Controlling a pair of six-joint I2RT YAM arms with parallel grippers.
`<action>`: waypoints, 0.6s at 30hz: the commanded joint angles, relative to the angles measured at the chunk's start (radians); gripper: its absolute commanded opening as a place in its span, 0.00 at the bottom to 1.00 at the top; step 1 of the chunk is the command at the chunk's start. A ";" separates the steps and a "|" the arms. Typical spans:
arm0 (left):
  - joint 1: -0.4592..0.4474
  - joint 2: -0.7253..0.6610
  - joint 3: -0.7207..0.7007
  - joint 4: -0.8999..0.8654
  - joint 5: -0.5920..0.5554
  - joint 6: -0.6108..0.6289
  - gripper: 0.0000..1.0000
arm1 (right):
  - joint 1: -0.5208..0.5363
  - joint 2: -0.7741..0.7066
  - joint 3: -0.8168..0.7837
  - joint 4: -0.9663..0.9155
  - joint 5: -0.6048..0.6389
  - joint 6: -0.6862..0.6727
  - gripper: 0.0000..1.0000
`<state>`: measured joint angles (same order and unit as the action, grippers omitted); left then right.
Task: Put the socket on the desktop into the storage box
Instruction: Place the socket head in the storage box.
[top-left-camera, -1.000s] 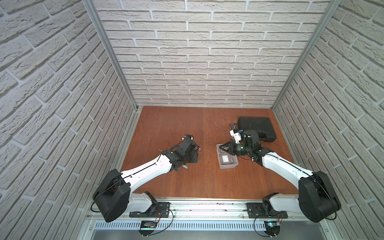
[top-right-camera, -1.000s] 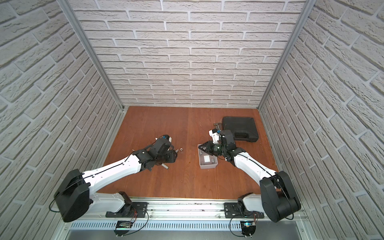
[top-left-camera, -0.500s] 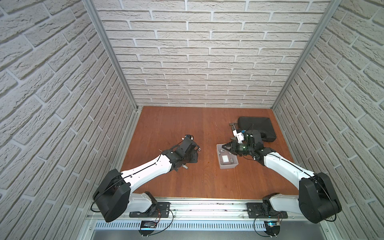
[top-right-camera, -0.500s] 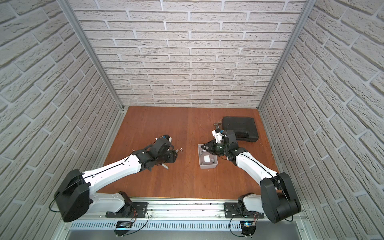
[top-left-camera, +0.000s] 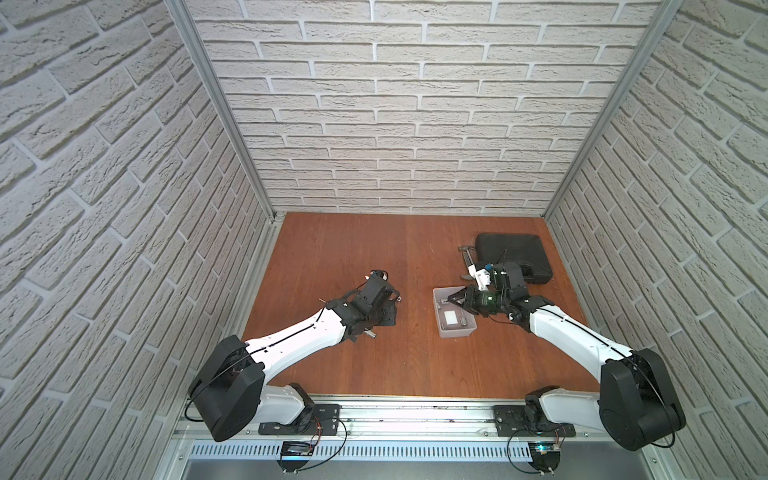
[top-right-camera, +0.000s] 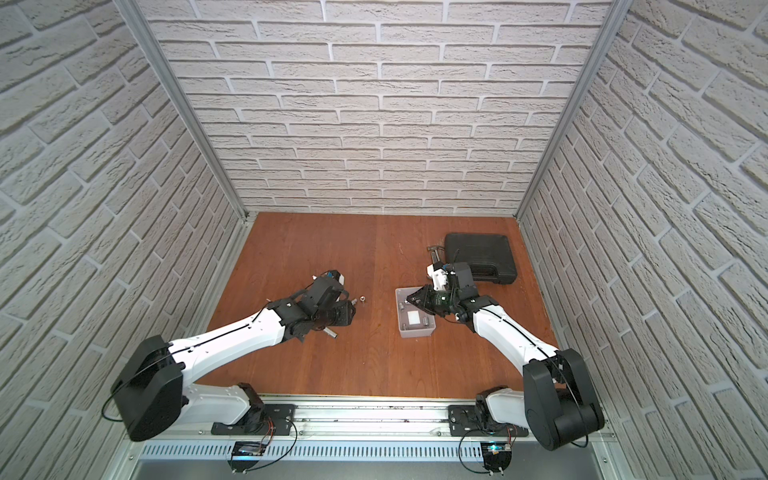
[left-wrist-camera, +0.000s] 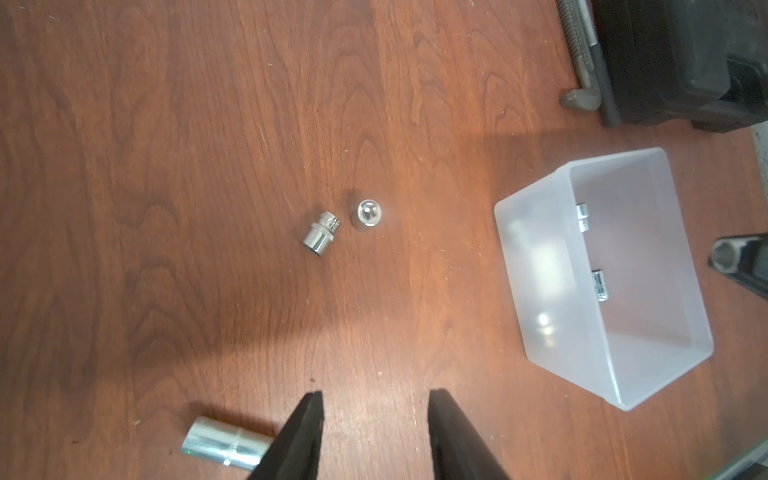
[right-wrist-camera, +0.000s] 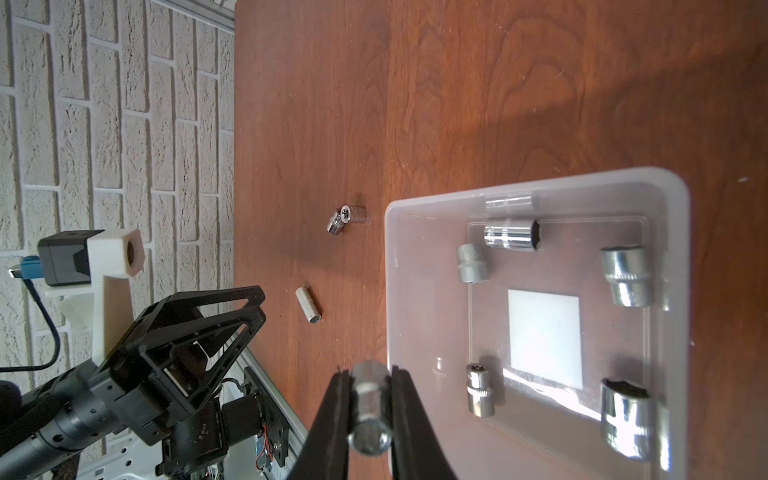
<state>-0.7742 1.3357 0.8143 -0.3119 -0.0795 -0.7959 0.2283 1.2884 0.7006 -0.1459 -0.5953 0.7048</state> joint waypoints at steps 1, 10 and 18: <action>0.006 0.015 0.000 0.038 0.013 0.018 0.47 | -0.010 -0.028 -0.013 -0.011 0.011 -0.027 0.02; 0.006 0.028 0.013 0.040 0.019 0.019 0.47 | -0.009 -0.047 0.011 -0.129 0.080 -0.087 0.02; 0.006 0.035 0.020 0.041 0.023 0.018 0.47 | -0.003 -0.029 0.022 -0.165 0.118 -0.109 0.03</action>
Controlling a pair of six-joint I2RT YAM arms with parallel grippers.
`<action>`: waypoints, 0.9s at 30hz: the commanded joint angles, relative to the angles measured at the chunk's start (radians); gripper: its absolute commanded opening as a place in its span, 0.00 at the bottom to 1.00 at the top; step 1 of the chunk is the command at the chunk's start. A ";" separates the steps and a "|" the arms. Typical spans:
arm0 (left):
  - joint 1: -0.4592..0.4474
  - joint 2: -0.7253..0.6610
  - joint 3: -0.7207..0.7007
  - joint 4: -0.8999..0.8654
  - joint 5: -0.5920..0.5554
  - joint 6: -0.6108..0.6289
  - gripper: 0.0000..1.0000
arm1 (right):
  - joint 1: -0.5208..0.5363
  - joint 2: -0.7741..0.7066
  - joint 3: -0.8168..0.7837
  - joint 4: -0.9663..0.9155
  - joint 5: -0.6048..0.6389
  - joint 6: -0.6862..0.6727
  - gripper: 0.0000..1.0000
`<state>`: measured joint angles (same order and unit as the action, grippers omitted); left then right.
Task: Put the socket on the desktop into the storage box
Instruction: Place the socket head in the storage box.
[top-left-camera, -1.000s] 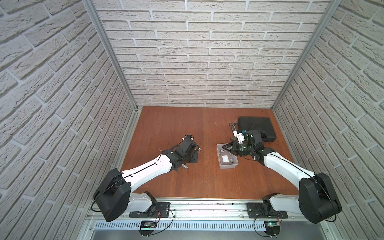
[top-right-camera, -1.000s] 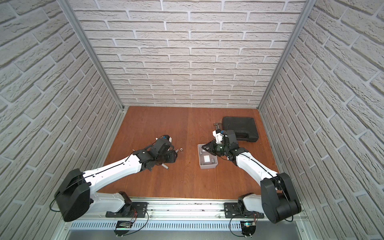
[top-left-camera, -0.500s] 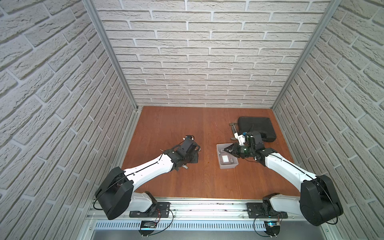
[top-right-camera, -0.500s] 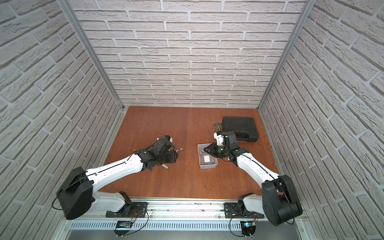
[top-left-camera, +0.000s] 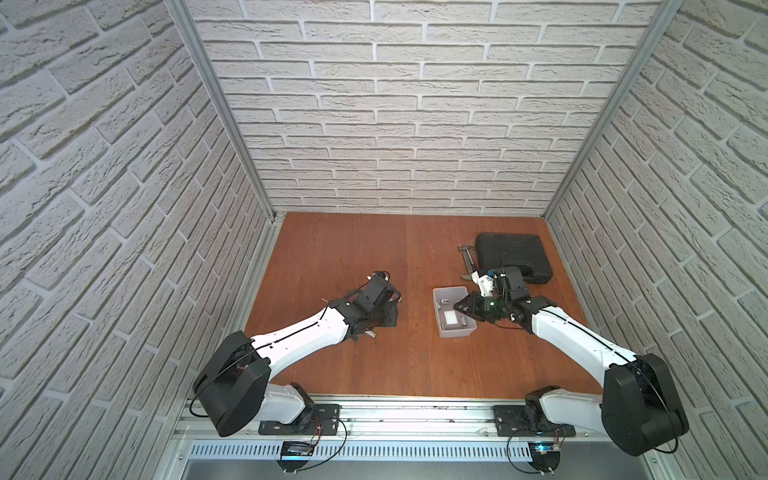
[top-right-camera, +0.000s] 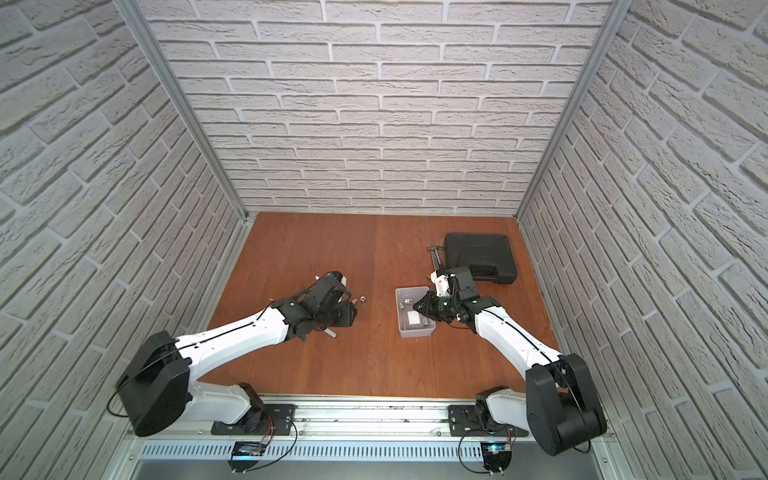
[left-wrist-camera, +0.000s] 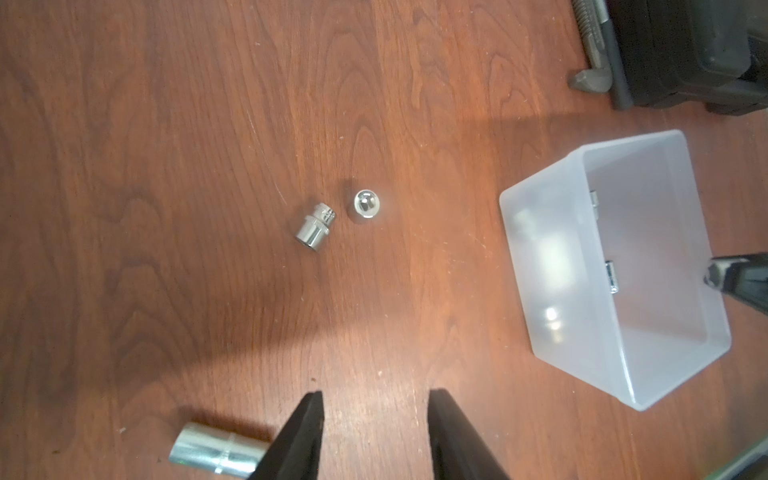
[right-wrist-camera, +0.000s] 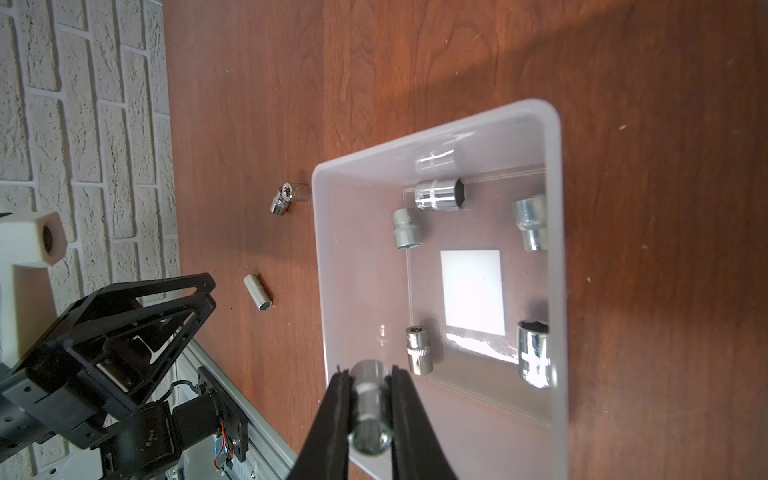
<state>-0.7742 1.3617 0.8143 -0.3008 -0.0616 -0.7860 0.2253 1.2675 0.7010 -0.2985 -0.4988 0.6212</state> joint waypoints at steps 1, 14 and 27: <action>0.006 0.010 0.020 0.030 0.005 0.011 0.47 | 0.001 -0.004 0.025 -0.014 0.025 -0.027 0.03; 0.006 0.009 0.013 0.031 -0.001 0.016 0.47 | 0.025 0.036 0.053 -0.036 0.066 -0.041 0.30; 0.006 -0.006 0.009 0.020 -0.009 0.021 0.47 | 0.060 -0.030 0.083 -0.103 0.136 -0.061 0.49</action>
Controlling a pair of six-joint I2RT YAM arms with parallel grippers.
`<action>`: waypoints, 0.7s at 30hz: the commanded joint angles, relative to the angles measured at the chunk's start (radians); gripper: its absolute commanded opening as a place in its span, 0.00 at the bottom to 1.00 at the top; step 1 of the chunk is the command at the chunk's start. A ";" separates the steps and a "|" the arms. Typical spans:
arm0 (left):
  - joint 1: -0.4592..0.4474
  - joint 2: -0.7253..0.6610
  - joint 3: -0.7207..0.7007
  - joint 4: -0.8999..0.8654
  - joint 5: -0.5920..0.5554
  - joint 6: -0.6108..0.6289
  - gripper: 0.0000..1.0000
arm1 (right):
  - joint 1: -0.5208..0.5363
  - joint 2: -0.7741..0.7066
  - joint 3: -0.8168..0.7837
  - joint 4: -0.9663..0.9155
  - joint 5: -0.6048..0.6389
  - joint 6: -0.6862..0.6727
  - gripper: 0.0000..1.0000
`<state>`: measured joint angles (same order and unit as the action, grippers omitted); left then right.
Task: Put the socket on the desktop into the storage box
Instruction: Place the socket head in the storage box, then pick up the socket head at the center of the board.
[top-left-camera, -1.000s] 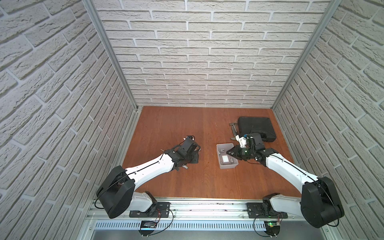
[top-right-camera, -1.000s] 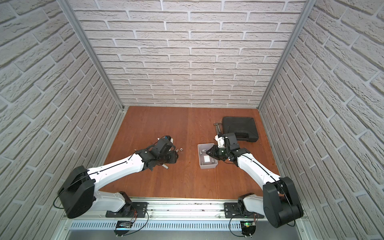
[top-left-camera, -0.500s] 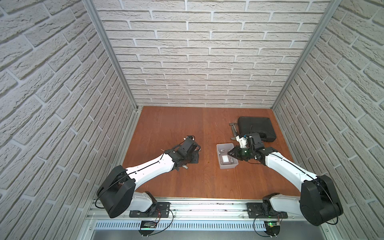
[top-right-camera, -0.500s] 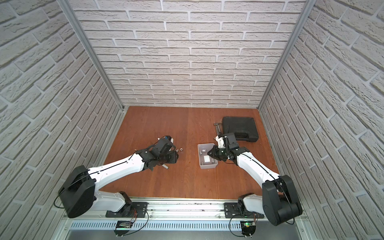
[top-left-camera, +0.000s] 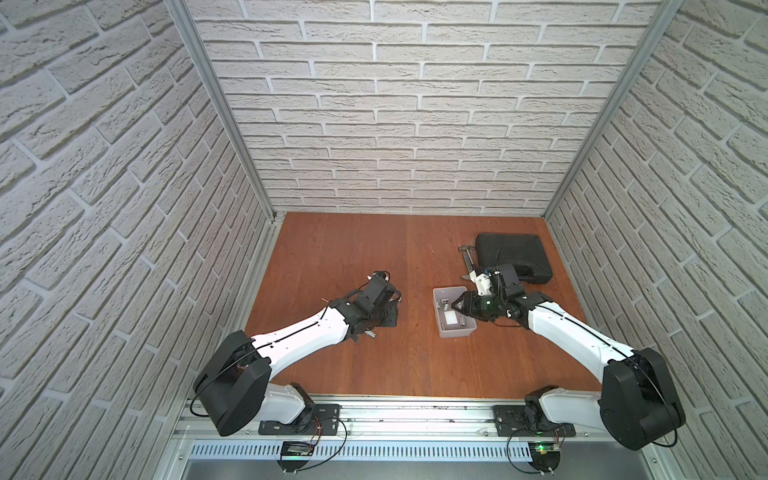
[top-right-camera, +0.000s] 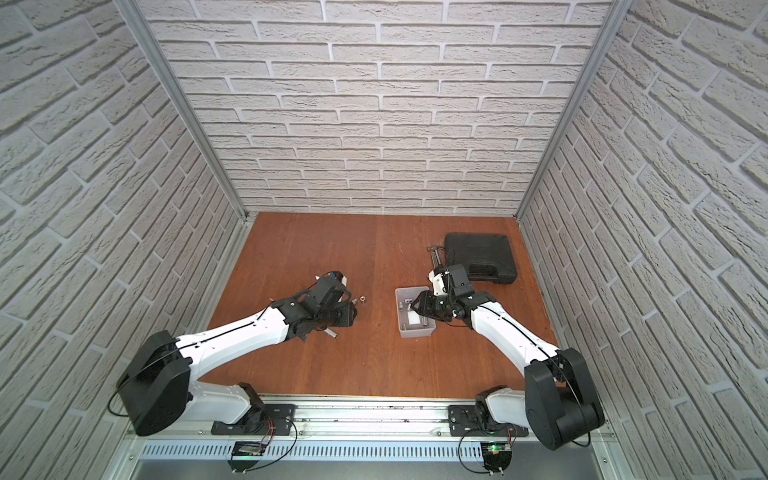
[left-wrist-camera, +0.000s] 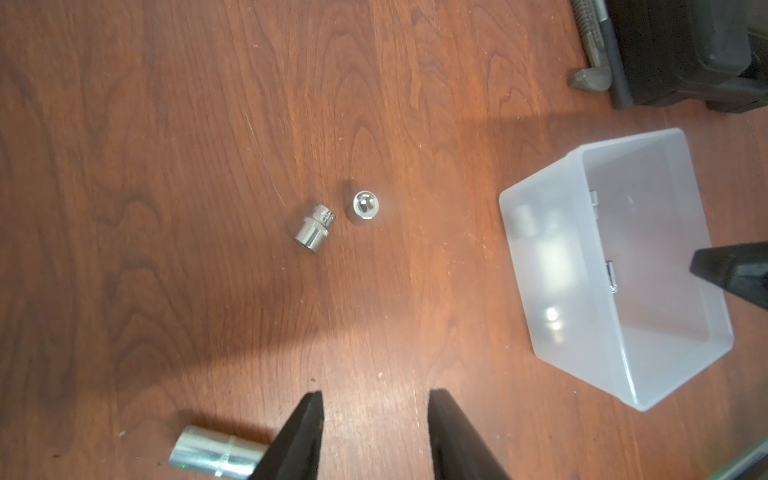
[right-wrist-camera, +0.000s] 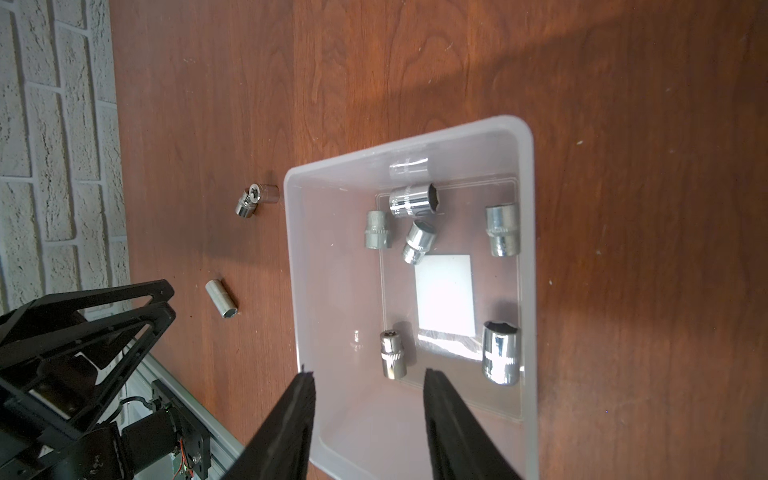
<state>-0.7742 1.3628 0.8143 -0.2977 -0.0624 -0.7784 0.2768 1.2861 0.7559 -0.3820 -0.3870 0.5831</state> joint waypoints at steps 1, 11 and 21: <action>0.006 -0.009 0.008 0.016 -0.010 0.013 0.47 | 0.009 -0.061 0.031 -0.024 0.027 -0.025 0.48; 0.006 -0.011 0.024 0.010 -0.005 0.033 0.47 | 0.011 -0.160 0.029 -0.018 0.031 -0.011 0.45; 0.007 -0.010 0.093 -0.075 -0.059 0.108 0.53 | 0.012 -0.185 0.026 -0.009 0.030 0.012 0.45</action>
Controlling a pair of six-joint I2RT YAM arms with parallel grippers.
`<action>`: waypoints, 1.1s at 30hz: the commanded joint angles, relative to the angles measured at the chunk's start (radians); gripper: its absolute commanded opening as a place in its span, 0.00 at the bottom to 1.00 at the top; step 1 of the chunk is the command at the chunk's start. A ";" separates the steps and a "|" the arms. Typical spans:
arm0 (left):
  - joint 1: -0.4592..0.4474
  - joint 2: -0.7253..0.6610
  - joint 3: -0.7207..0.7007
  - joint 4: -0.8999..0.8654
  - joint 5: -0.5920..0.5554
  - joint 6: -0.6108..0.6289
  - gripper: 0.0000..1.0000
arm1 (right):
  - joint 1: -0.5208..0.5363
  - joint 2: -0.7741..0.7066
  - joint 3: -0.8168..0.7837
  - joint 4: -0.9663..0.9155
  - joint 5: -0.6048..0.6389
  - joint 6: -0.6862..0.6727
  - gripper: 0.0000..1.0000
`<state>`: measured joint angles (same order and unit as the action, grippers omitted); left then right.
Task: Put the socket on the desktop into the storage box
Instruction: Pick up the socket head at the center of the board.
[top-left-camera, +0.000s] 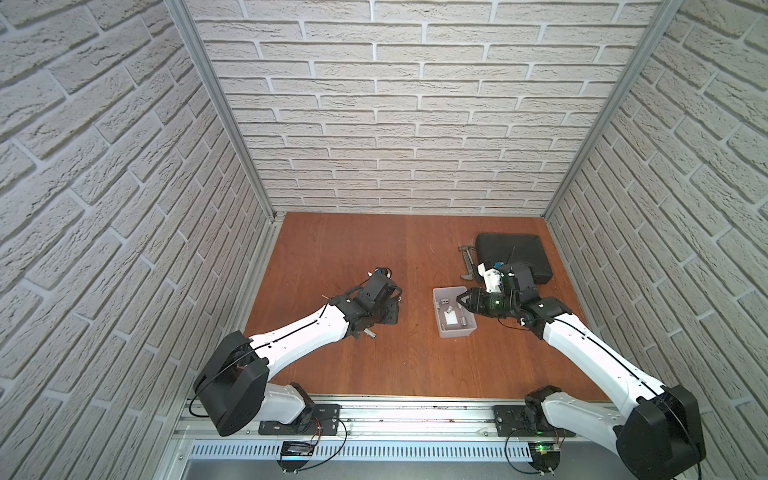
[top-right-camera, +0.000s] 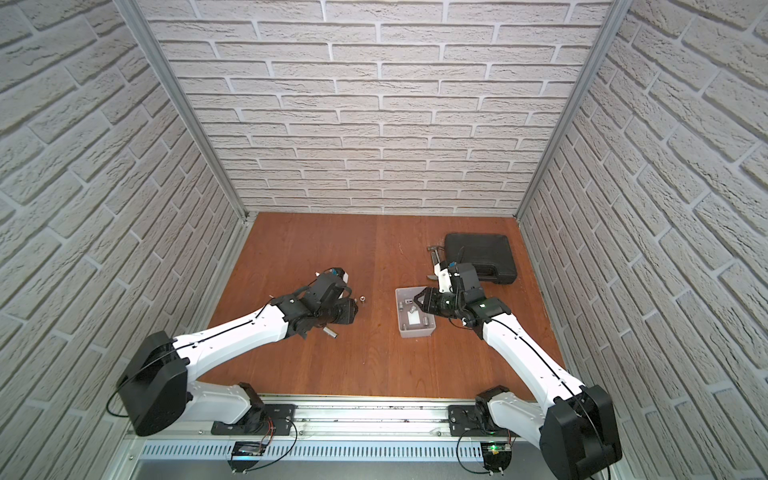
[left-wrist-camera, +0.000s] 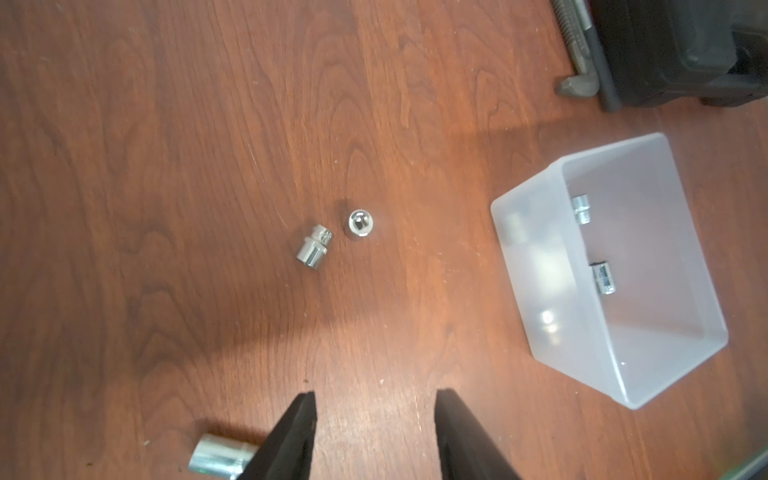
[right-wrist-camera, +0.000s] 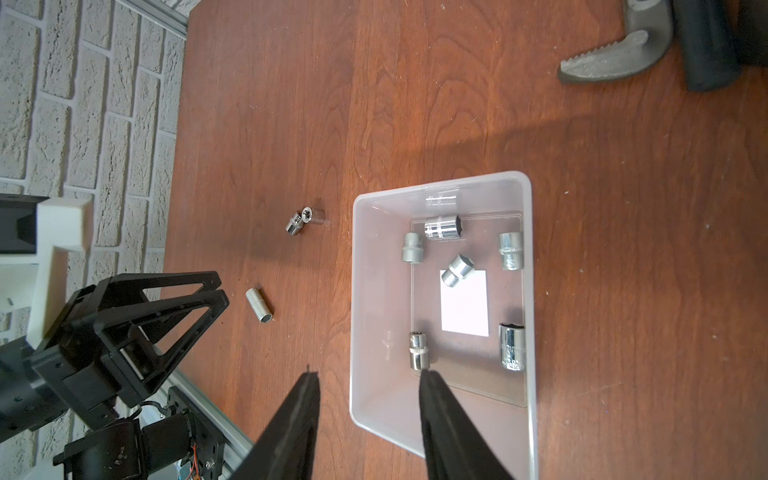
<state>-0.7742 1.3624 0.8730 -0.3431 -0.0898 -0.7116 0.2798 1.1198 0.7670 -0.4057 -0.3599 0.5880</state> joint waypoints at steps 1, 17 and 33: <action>0.007 -0.003 0.045 -0.041 -0.036 0.047 0.53 | 0.009 -0.017 0.017 0.016 0.003 0.010 0.45; 0.012 0.242 0.286 -0.236 -0.056 0.112 0.52 | 0.009 -0.034 0.003 0.028 0.015 0.010 0.45; 0.072 0.412 0.383 -0.278 -0.071 0.148 0.45 | 0.009 -0.029 -0.008 0.039 0.008 0.006 0.44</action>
<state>-0.7235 1.7527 1.2339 -0.6025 -0.1524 -0.5774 0.2817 1.0988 0.7666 -0.4004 -0.3557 0.5949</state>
